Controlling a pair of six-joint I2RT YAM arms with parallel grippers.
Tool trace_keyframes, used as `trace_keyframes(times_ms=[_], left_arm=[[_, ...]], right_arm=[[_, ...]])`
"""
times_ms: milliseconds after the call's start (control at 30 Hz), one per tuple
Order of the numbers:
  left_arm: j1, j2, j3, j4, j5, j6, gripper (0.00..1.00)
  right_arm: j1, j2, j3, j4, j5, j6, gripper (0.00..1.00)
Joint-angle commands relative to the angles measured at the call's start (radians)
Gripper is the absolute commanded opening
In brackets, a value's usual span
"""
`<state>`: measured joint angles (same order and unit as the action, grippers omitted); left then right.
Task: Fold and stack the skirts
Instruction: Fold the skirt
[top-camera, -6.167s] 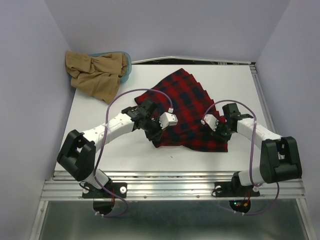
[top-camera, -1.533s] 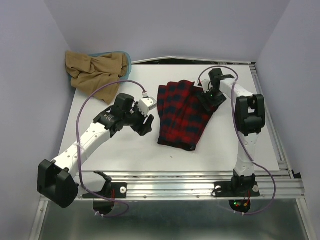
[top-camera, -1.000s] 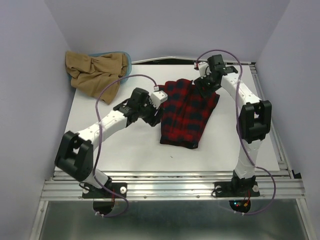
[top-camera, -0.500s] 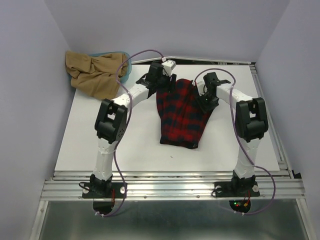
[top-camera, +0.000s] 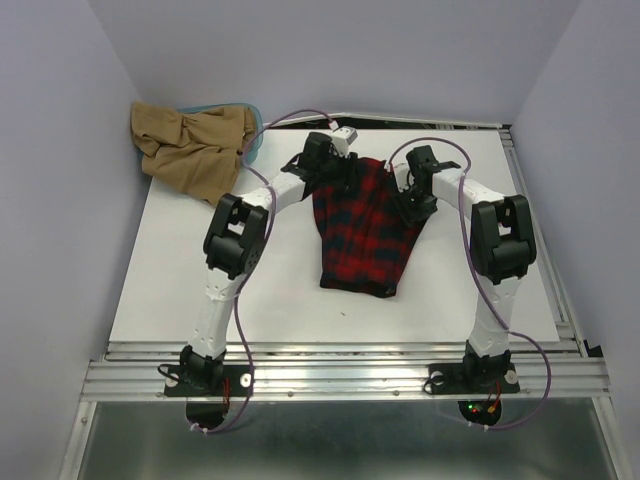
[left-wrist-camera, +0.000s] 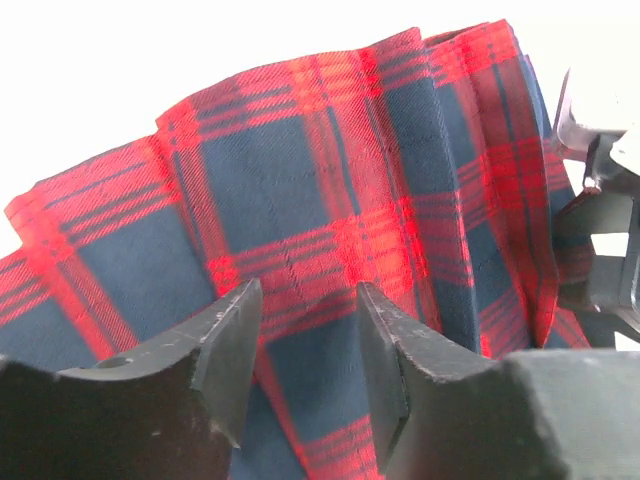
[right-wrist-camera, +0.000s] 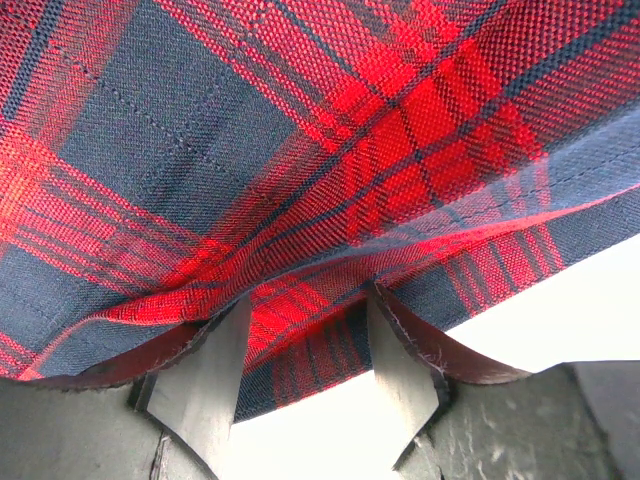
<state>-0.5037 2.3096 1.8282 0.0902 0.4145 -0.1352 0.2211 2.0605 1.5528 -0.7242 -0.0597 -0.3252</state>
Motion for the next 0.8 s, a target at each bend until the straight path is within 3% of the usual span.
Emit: trace_keyframes(times_ms=[0, 133, 467, 533, 567, 700, 767], left_arm=[[0.005, 0.040, 0.069, 0.077, 0.046, -0.055, 0.52], [0.008, 0.066, 0.091, 0.069, -0.002, -0.069, 0.62], [0.016, 0.043, 0.055, 0.100, -0.063, -0.053, 0.73], [0.025, 0.054, 0.065, 0.085, -0.098, -0.056, 0.67], [0.036, 0.057, 0.069, 0.065, -0.103, -0.058, 0.58], [0.054, 0.040, 0.031, 0.026, -0.149, -0.034, 0.41], [0.065, 0.024, 0.008, -0.006, -0.160, -0.012, 0.36]], right_arm=[[-0.006, -0.008, -0.008, 0.046, 0.021, -0.002, 0.55], [-0.006, -0.005, 0.003, 0.037, 0.015, 0.002, 0.55], [-0.006, 0.012, 0.029, 0.016, 0.004, 0.000, 0.55], [-0.006, 0.013, 0.029, 0.016, 0.008, -0.002, 0.55], [-0.006, 0.013, 0.029, 0.014, 0.012, -0.003, 0.55], [-0.006, 0.016, 0.027, 0.016, 0.027, -0.012, 0.55], [-0.006, 0.018, 0.029, 0.016, 0.031, -0.015, 0.55]])
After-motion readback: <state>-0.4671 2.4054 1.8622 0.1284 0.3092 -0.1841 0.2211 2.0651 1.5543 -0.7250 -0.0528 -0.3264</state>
